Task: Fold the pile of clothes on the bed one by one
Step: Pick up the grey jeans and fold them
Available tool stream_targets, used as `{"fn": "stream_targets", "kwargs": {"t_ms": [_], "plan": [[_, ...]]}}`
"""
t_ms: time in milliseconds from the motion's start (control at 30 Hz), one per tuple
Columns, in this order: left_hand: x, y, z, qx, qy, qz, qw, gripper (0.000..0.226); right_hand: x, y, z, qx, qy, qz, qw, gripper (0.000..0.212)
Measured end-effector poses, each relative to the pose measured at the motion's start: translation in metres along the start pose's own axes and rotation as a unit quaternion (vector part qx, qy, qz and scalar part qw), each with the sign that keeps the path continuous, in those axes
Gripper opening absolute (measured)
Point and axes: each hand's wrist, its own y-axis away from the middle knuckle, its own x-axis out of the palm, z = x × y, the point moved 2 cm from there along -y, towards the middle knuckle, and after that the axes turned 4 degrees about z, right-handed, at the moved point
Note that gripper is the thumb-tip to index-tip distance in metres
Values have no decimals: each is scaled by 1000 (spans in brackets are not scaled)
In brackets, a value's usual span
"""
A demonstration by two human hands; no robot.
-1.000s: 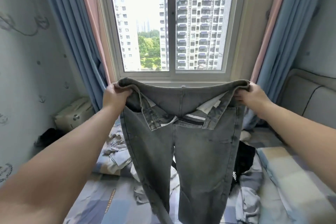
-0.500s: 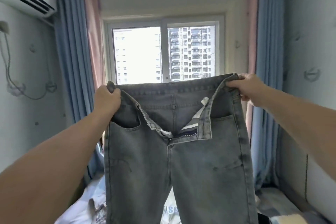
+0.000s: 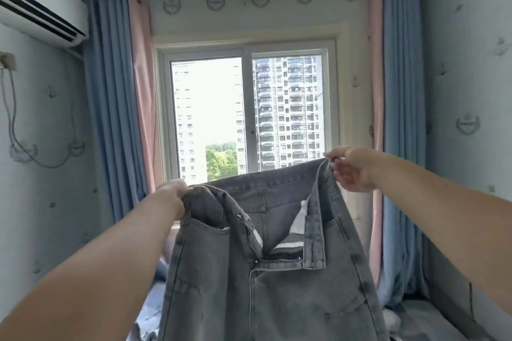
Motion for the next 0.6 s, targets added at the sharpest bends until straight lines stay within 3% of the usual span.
{"fn": "stream_targets", "kwargs": {"t_ms": [200,300,467,567,600], "plan": [[61,59,-15,59,213,146,964,25,52,22,7,-61,-7,127,990,21],[81,95,-20,93,211,218,948,19,70,30,12,-112,25,151,982,21],[98,121,-14,172,106,274,940,17,90,36,17,-153,76,168,971,20],[104,134,-11,193,98,319,923,11,95,36,16,-163,105,143,971,42],[106,134,-7,197,100,339,914,24,97,36,15,-171,107,135,970,44]]}}
